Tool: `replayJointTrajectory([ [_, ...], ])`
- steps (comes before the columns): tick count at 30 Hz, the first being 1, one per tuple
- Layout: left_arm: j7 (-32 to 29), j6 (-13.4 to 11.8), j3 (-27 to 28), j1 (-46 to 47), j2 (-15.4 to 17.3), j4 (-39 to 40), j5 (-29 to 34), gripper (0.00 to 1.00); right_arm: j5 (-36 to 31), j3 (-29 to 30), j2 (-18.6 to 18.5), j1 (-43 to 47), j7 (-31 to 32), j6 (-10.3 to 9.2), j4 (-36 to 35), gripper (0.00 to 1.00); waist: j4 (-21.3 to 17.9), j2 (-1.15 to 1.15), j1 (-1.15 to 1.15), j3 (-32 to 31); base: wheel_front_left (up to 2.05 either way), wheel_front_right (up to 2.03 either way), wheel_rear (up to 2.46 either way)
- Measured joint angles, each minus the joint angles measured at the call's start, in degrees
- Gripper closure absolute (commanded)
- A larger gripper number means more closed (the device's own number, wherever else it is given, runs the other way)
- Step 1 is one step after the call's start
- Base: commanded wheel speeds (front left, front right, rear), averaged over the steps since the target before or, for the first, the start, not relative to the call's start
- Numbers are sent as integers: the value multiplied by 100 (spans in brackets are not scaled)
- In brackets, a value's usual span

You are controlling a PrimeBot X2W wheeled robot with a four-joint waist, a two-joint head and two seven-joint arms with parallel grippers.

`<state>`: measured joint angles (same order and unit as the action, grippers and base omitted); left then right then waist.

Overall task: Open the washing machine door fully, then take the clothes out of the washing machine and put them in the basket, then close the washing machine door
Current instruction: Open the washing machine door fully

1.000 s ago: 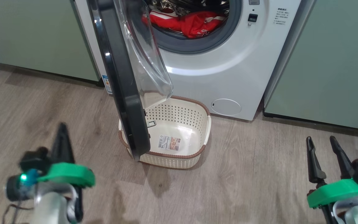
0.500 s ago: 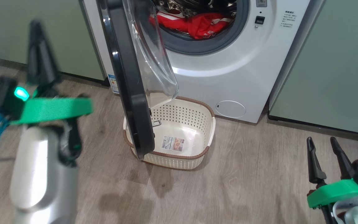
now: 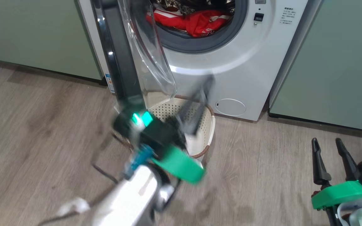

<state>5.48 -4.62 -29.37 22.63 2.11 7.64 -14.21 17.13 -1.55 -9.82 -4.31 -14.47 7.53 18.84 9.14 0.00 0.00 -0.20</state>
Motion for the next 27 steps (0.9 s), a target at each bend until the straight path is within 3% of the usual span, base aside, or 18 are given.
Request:
replayJointTrajectory([
  [4, 16, 8, -705, -551, 42, -794, 4, 100, 0, 27, 7, 0, 0, 0, -21, 0, -18, 0, 0, 52, 0, 0, 0],
  [9, 274, 12, -979, -681, 58, -1872, -114, 100, 0, 32, 7, -2, 0, 0, -21, 0, -25, 0, 0, 103, 0, 0, 0],
  [17, 793, -358, -588, -318, 59, -3198, -408, 100, 0, 20, 7, -10, 0, 0, -19, 0, -79, 0, 0, 156, 0, 0, 0],
  [27, 898, -533, -59, -144, 27, -3641, -464, 100, 0, 44, 7, -7, 0, 0, -19, 0, 51, 0, 0, 165, 0, 0, 0],
])
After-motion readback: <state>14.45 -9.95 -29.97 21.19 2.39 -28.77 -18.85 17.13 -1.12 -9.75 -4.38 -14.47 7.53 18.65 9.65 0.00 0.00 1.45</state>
